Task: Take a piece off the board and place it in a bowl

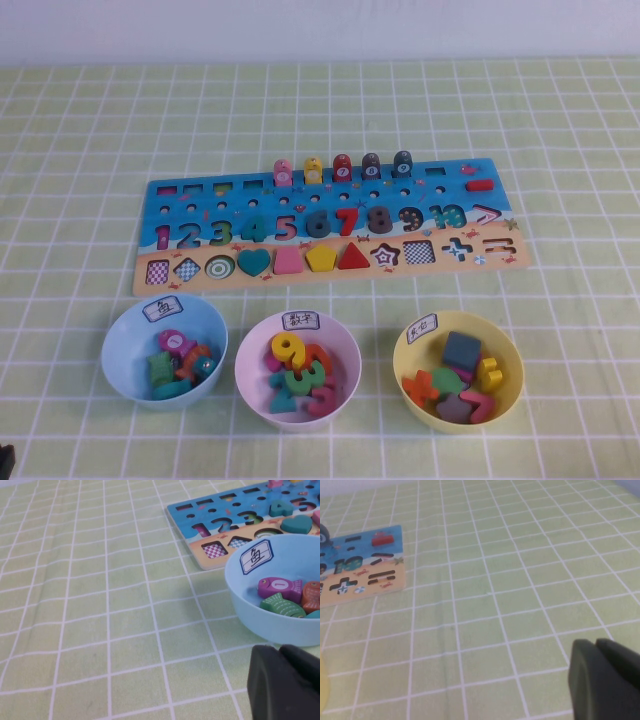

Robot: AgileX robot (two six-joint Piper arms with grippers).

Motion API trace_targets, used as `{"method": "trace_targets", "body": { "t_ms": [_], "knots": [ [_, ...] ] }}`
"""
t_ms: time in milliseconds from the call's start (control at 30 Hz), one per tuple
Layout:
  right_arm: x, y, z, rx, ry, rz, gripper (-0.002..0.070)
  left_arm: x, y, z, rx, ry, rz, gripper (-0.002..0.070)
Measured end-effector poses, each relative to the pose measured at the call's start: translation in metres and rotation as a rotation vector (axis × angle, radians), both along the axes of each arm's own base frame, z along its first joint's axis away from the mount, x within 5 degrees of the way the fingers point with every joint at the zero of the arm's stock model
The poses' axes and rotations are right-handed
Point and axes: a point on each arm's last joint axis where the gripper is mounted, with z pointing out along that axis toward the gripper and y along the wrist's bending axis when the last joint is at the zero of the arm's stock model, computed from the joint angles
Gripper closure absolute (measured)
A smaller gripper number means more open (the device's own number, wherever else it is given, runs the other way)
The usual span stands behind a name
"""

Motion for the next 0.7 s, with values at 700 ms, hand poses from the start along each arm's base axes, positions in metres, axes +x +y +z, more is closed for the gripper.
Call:
{"method": "trace_targets", "body": {
  "t_ms": [700],
  "knots": [
    [0.0001,0.0066,-0.0002,-0.039,0.003,0.135,0.0694,0.0,0.0,0.0,0.0,0.0,0.0,0.068]
  ]
}}
